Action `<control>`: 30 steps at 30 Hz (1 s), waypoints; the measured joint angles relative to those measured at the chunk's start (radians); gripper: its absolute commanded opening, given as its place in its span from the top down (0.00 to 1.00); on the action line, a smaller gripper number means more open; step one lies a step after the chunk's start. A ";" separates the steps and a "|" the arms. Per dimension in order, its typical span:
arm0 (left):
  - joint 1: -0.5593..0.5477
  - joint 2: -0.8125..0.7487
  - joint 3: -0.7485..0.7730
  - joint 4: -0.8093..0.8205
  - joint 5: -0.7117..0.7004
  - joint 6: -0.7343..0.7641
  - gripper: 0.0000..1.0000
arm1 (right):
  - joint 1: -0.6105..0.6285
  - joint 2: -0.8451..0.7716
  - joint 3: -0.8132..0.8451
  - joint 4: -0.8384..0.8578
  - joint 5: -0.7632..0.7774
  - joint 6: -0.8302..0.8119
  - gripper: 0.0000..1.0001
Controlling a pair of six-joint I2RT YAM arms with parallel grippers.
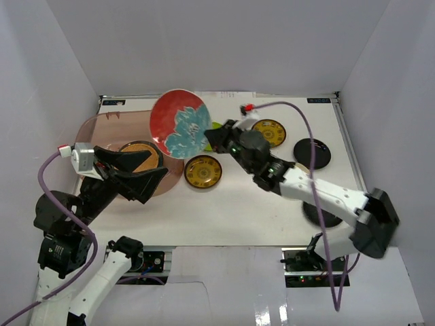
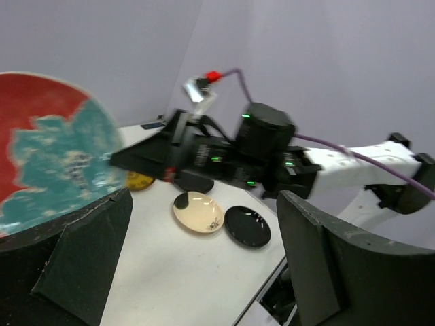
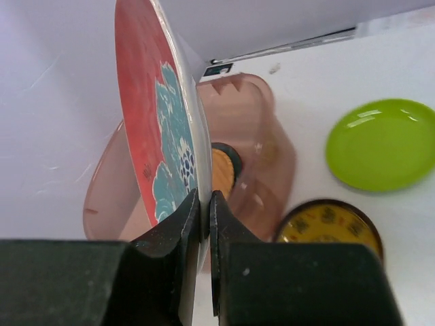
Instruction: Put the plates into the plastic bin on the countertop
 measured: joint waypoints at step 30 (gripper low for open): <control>0.000 0.019 0.039 -0.042 -0.037 0.005 0.02 | 0.058 1.146 1.090 -0.286 -0.295 0.195 0.19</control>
